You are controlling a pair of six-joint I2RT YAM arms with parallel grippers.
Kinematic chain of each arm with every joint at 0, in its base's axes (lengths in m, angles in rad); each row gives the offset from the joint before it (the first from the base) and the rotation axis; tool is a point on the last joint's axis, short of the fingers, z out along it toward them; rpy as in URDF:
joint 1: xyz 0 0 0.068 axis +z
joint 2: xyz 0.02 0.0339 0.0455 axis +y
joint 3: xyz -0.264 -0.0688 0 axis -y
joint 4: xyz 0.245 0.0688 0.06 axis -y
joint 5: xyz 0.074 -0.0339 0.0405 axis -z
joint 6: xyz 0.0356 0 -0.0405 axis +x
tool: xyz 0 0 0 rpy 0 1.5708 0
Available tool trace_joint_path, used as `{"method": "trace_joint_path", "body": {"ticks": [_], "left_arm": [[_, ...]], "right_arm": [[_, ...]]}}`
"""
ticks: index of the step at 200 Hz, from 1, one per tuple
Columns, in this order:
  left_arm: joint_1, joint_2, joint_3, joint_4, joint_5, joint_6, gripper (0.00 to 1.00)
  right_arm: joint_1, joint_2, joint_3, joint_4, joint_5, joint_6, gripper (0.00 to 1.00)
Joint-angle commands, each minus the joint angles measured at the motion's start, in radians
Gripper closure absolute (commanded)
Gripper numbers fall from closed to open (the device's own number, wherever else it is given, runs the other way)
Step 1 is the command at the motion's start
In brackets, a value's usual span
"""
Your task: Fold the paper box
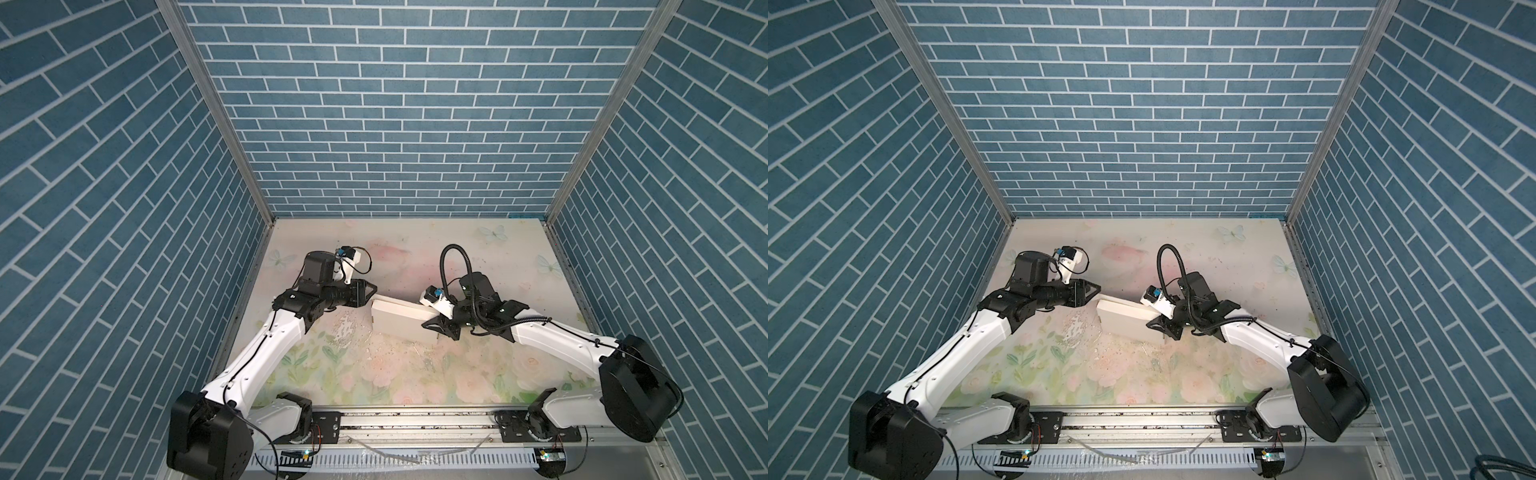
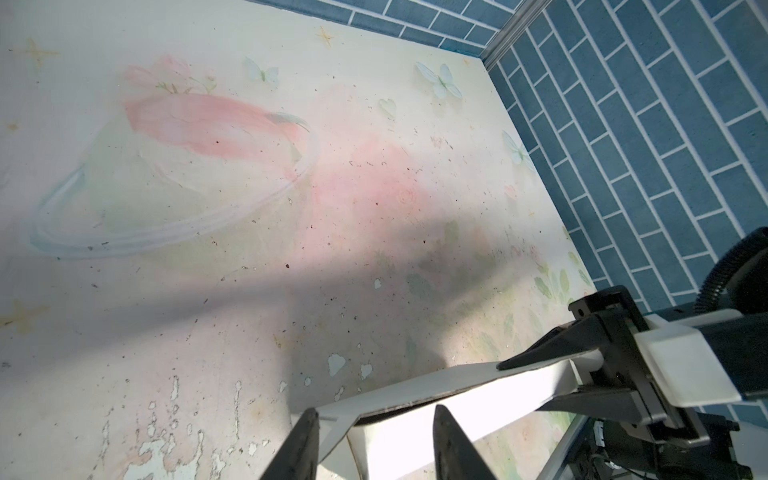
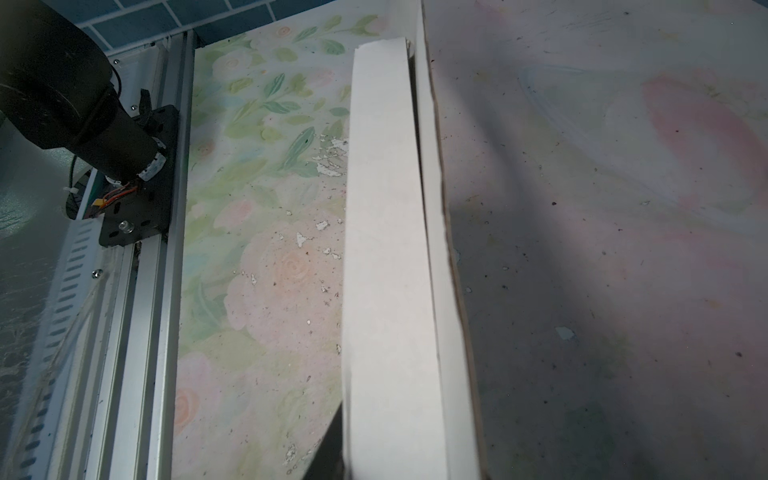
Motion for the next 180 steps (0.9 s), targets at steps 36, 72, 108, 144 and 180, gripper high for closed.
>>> {"method": "trace_joint_path", "body": {"ticks": [36,72,108,144,180], "left_arm": [[-0.012,-0.055,-0.016,-0.098,-0.018,0.062,0.54],[-0.013,-0.025,-0.019,-0.092,-0.044,0.092,0.54],[-0.013,0.019,-0.003,-0.08,-0.037,0.102,0.54],[-0.012,0.037,-0.001,-0.076,-0.024,0.112,0.58],[-0.013,0.049,0.017,-0.111,-0.023,0.123,0.63]], "right_arm": [[0.009,-0.02,-0.014,0.04,-0.018,0.011,0.82],[0.011,-0.018,-0.015,0.038,-0.014,0.01,0.82],[0.018,-0.012,-0.014,0.029,-0.006,0.008,0.82],[0.024,-0.014,-0.027,0.04,0.003,0.02,0.82],[0.027,-0.029,-0.032,0.039,0.015,0.024,0.82]]}}
